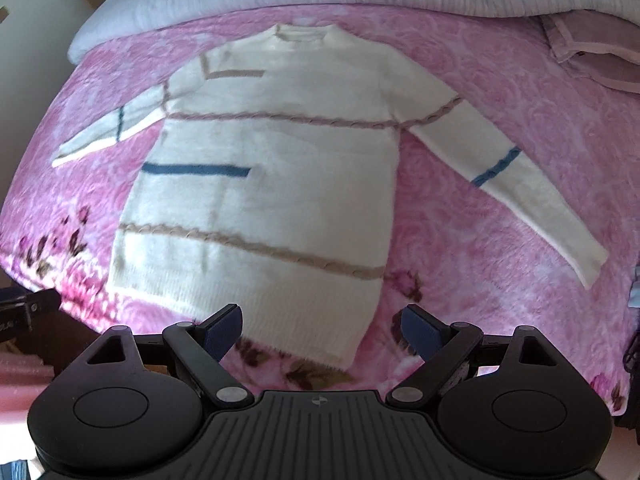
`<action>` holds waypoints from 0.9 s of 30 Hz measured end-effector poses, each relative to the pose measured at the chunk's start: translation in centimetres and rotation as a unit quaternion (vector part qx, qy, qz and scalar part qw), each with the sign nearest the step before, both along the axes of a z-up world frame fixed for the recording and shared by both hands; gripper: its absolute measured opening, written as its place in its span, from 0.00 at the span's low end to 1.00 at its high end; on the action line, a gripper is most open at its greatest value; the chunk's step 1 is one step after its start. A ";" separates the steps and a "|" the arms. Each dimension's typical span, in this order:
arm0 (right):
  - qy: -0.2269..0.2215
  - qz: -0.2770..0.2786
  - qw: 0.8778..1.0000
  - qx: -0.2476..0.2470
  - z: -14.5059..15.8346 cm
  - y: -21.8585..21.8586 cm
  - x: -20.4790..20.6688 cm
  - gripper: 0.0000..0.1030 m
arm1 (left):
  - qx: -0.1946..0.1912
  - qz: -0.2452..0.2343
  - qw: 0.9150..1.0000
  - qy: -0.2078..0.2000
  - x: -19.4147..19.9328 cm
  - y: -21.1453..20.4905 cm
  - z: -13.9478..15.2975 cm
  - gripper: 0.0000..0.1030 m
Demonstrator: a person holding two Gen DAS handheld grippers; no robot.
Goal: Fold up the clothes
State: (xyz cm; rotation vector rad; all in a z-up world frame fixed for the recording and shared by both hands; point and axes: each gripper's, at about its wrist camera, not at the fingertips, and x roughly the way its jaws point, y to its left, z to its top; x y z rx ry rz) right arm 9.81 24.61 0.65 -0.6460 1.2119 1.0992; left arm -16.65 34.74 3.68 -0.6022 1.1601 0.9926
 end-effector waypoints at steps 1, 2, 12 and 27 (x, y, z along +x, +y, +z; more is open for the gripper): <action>-0.002 -0.008 1.000 0.002 -0.1 0.4 0.4 0.87 | -0.002 -0.003 1.000 -0.001 0.2 0.6 -0.2 0.54; -0.004 -0.015 1.000 0.006 -0.2 0.7 0.8 0.87 | -0.003 -0.006 1.000 -0.004 0.4 1.3 -0.4 0.54; 0.027 -0.201 0.976 0.084 -1.4 5.8 7.3 0.87 | -0.094 0.070 0.974 -0.195 -2.3 15.6 -5.3 0.54; 0.004 -0.293 0.954 0.068 -7.7 15.1 6.6 0.87 | -0.072 0.380 0.871 -0.304 -19.2 41.7 -20.4 0.50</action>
